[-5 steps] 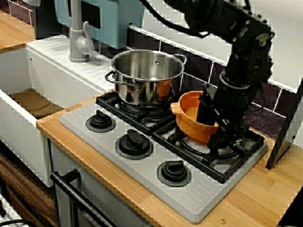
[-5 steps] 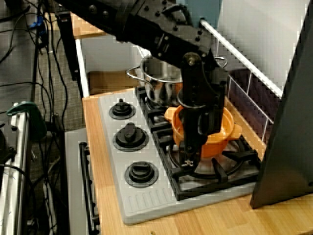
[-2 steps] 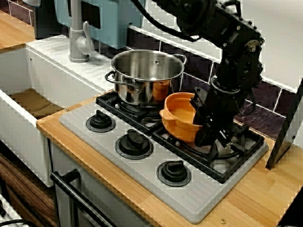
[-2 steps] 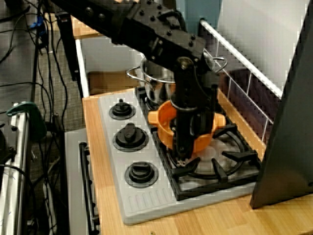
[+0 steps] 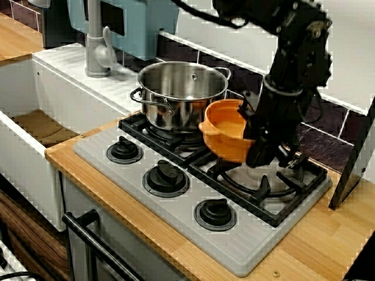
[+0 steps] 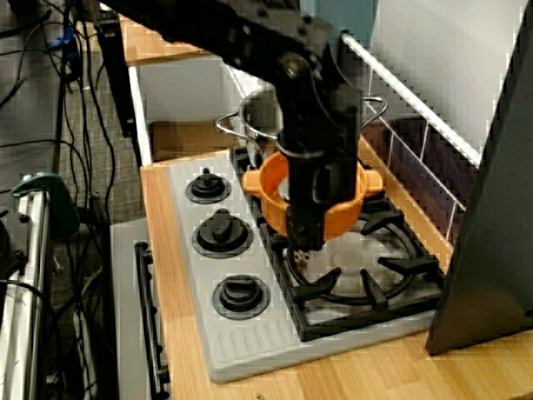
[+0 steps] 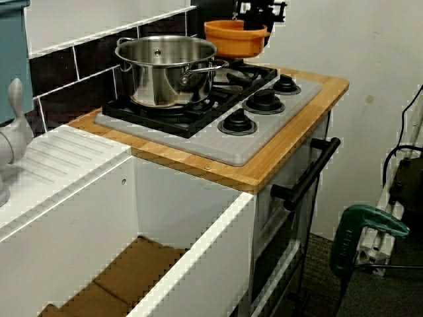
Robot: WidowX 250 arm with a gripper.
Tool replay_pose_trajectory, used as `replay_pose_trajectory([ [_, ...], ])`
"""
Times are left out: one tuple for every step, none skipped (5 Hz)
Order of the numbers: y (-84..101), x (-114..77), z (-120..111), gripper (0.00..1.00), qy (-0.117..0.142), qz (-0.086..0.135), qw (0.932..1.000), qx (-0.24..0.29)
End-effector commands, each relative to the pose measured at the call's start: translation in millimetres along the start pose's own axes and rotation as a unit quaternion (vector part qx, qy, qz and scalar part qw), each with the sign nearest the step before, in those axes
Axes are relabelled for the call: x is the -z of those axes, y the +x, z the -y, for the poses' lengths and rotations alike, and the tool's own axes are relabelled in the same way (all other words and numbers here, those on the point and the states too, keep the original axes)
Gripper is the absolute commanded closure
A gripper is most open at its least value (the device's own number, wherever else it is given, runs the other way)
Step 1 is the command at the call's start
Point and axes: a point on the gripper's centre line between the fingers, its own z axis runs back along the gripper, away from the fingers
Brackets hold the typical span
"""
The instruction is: Lift pot from stove
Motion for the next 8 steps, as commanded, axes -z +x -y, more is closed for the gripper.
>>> replay_pose_trajectory([
  [-6.6, -60.3, 3.6, 1.0, -0.001, 0.07, 0.9975, -0.012],
  [-9.6, -69.9, -1.3, 1.0, 0.007, 0.077, 0.9968, -0.017],
  [-10.2, -80.6, -5.0, 1.0, 0.009, 0.085, 0.9961, -0.023],
  [-10.2, -94.3, -6.5, 1.0, 0.007, 0.094, 0.9952, -0.028],
  [-10.3, -107.1, -8.7, 1.0, 0.002, 0.102, 0.9942, -0.034],
  [-12.6, -117.0, -12.3, 1.0, -0.003, 0.108, 0.9933, -0.041],
  [-15.8, -129.1, -15.4, 1.0, -0.006, 0.118, 0.9918, -0.048],
  [-20.0, -139.0, -18.1, 1.0, -0.008, 0.128, 0.9904, -0.052],
])
